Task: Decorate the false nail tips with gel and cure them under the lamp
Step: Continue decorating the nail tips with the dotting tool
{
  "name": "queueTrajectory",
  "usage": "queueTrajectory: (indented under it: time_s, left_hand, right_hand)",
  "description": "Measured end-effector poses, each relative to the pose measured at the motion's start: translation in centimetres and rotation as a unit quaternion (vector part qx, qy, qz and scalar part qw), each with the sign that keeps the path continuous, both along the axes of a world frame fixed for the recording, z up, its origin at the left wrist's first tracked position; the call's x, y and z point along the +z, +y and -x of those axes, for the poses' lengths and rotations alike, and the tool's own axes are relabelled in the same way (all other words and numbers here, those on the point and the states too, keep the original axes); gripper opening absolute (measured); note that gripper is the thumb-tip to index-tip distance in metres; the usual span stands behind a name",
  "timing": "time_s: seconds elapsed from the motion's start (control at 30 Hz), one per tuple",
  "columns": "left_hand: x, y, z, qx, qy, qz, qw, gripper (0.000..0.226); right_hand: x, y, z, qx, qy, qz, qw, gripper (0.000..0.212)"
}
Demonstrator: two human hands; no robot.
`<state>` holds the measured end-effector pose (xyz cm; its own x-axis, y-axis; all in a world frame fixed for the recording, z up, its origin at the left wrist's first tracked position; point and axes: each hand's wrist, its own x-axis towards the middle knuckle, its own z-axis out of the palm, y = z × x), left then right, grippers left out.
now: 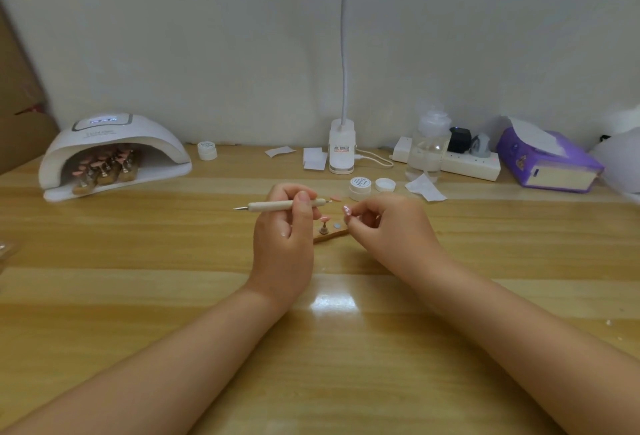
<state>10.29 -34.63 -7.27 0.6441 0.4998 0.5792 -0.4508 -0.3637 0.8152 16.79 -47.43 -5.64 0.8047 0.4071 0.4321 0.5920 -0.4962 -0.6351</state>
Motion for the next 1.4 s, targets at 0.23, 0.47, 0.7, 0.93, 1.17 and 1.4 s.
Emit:
queueTrajectory:
  time_s: [0.23,0.47,0.7,0.93,1.17,1.4]
  left_hand:
    - [0.0,0.1,-0.1,0.010,0.000,0.001,1.000,0.015]
    - [0.1,0.1,-0.3,0.008,0.005,0.004,1.000,0.016]
    - [0.0,0.0,-0.3,0.005,0.012,0.009,1.000,0.016]
    - [0.0,0.0,-0.2,0.000,0.013,0.015,1.000,0.016]
    - [0.0,0.1,-0.2,-0.004,0.009,0.012,1.000,0.016]
    - [0.1,0.0,-0.1,-0.011,0.001,0.012,1.000,0.016]
  right_hand:
    - [-1.0,1.6,0.1,-0.029,0.015,0.024,0.999,0.016]
    - [-1.9,1.9,-0.2,-0.041,0.008,0.030,0.999,0.017]
    - [-2.0,2.0,-0.4,-0.040,-0.002,0.060,0.997,0.022]
    - [-2.0,2.1,-0.3,-0.057,-0.029,0.093,0.994,0.024]
    - [-1.5,1.4,0.3,-0.070,-0.027,0.106,0.992,0.037]
    - [1.6,-0.4,0.3,-0.087,-0.057,0.083,0.991,0.037]
